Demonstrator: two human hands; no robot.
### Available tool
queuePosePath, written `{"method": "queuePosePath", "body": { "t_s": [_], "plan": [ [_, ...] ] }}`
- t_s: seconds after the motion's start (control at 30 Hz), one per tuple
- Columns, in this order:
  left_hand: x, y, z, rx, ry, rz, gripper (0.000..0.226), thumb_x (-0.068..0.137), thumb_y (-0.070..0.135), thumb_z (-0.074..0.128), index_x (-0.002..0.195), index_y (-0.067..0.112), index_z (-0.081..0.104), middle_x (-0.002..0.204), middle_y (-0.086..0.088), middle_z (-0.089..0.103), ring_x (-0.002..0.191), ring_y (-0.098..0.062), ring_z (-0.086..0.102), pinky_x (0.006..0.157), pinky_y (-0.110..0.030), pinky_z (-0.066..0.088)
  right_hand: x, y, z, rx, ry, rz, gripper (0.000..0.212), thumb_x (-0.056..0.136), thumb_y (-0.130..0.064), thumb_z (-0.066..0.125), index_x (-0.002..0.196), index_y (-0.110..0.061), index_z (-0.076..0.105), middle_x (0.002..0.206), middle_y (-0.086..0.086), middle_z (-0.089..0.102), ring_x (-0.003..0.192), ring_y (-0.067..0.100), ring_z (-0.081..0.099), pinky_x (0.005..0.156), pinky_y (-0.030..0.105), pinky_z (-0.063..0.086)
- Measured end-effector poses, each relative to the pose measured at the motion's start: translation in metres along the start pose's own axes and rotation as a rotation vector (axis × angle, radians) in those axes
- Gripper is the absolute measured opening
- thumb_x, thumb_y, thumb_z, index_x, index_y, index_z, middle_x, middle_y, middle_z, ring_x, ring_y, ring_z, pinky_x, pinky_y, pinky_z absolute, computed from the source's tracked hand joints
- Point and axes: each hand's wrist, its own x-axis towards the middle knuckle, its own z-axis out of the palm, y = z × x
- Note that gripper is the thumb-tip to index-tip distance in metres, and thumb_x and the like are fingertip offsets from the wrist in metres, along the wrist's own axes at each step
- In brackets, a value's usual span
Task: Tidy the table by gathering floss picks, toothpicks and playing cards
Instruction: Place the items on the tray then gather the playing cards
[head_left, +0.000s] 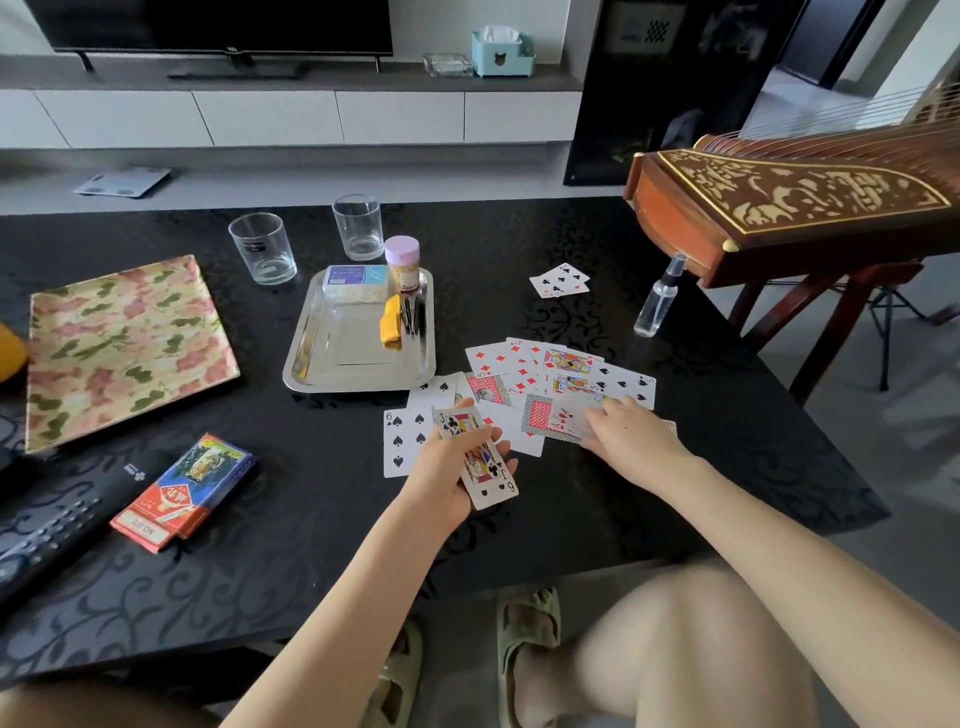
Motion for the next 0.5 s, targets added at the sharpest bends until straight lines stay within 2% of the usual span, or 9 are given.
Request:
{"method": "queuePosePath", "body": {
  "t_s": [0.07, 0.1, 0.2, 0.27, 0.37, 0.43, 0.5],
  "plan": [
    [0.0, 0.0, 0.0, 0.011, 0.011, -0.008, 0.04, 0.089, -0.005, 0.052, 0.118, 0.022, 0.054, 0.098, -0.015, 0.063, 0.086, -0.028, 0.063, 0.081, -0.047, 0.053, 0.001, 0.002, 0.0, -0.028, -0.052, -0.04, 0.03, 0.098, -0.031, 0.043, 0.112, -0.005, 0.051, 0.118, 0.012, 0.053, 0.109, 0.026, 0.045, 0.088, 0.034, 0.042],
    [0.0, 0.001, 0.0, 0.016, 0.017, -0.011, 0.04, 0.089, -0.005, 0.052, 0.12, 0.021, 0.052, 0.098, -0.015, 0.064, 0.086, -0.029, 0.063, 0.08, -0.047, 0.053, 0.002, 0.004, -0.001, -0.044, -0.071, -0.064, 0.027, 0.099, -0.028, 0.042, 0.111, -0.005, 0.051, 0.117, 0.012, 0.053, 0.108, 0.025, 0.044, 0.088, 0.034, 0.042],
    [0.0, 0.003, -0.001, 0.039, 0.037, -0.008, 0.046, 0.088, -0.006, 0.054, 0.128, 0.017, 0.049, 0.099, -0.015, 0.065, 0.087, -0.029, 0.064, 0.078, -0.046, 0.054, 0.001, 0.013, -0.004, -0.031, -0.117, -0.086, 0.015, 0.096, -0.011, 0.041, 0.109, -0.01, 0.049, 0.109, 0.01, 0.056, 0.096, 0.021, 0.046, 0.081, 0.034, 0.046],
    [-0.001, 0.003, -0.001, 0.054, 0.043, 0.004, 0.05, 0.088, -0.005, 0.054, 0.131, 0.018, 0.047, 0.1, -0.015, 0.065, 0.086, -0.028, 0.064, 0.079, -0.046, 0.054, -0.001, 0.018, -0.007, 0.046, -0.108, -0.033, 0.03, 0.092, -0.003, 0.042, 0.121, -0.011, 0.047, 0.108, 0.01, 0.057, 0.089, 0.021, 0.05, 0.072, 0.029, 0.045],
    [-0.004, 0.003, 0.003, 0.053, 0.044, 0.019, 0.044, 0.091, 0.002, 0.054, 0.129, 0.023, 0.047, 0.1, -0.014, 0.062, 0.085, -0.027, 0.062, 0.081, -0.045, 0.052, -0.003, 0.016, -0.015, 0.036, -0.011, 0.109, 0.025, 0.09, 0.0, 0.044, 0.115, -0.004, 0.044, 0.104, 0.012, 0.06, 0.081, 0.024, 0.053, 0.064, 0.027, 0.037],
    [-0.005, 0.0, 0.007, 0.08, 0.061, 0.022, 0.035, 0.092, 0.014, 0.056, 0.126, 0.022, 0.048, 0.096, -0.013, 0.062, 0.082, -0.026, 0.062, 0.081, -0.044, 0.052, -0.006, 0.001, -0.023, -0.002, 0.093, 0.212, 0.024, 0.091, -0.001, 0.046, 0.115, -0.003, 0.042, 0.103, 0.012, 0.062, 0.084, 0.026, 0.057, 0.065, 0.028, 0.04],
    [-0.003, -0.005, 0.01, 0.129, 0.085, 0.031, 0.037, 0.091, 0.03, 0.058, 0.124, 0.019, 0.049, 0.096, -0.013, 0.062, 0.084, -0.026, 0.063, 0.081, -0.044, 0.053, -0.013, -0.024, -0.033, 0.235, 0.246, 0.306, 0.025, 0.094, -0.004, 0.043, 0.119, -0.002, 0.043, 0.087, 0.008, 0.061, 0.071, 0.024, 0.052, 0.058, 0.029, 0.039]
  ]
}}
